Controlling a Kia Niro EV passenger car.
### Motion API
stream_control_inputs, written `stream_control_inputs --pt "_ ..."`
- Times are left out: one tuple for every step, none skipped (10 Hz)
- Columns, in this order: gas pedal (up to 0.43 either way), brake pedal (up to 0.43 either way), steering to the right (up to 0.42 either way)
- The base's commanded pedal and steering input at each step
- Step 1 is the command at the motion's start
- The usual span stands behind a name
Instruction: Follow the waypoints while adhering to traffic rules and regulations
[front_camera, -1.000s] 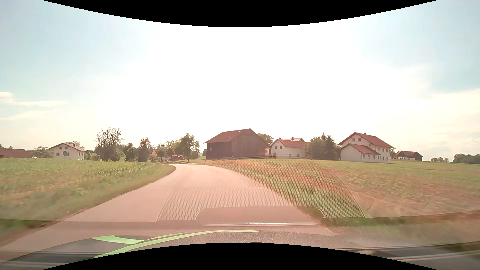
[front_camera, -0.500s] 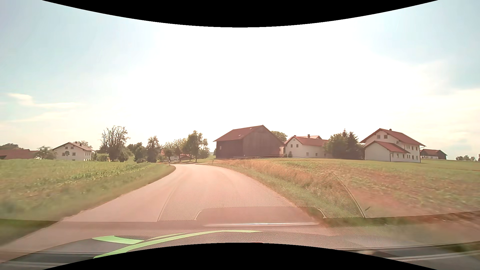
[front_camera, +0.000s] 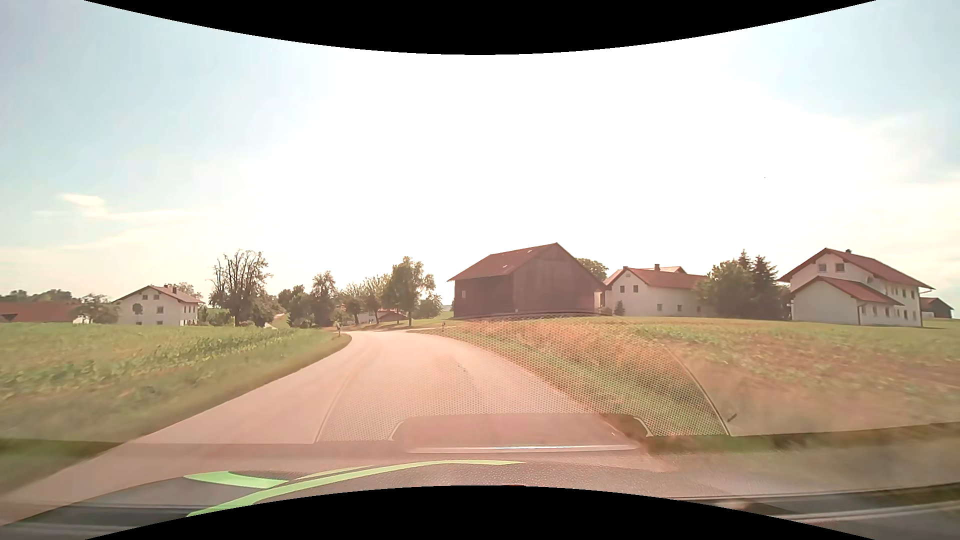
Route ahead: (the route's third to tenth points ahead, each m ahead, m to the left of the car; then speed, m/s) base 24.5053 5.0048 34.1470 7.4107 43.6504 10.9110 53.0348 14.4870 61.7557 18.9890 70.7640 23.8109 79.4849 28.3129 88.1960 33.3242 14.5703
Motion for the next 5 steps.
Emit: stream_control_inputs --pt "0.339 0.0 -0.05" --pt "0.339 0.0 -0.05" --pt "0.339 0.0 -0.05" --pt "0.339 0.0 -0.05" --pt "0.339 0.0 -0.05"
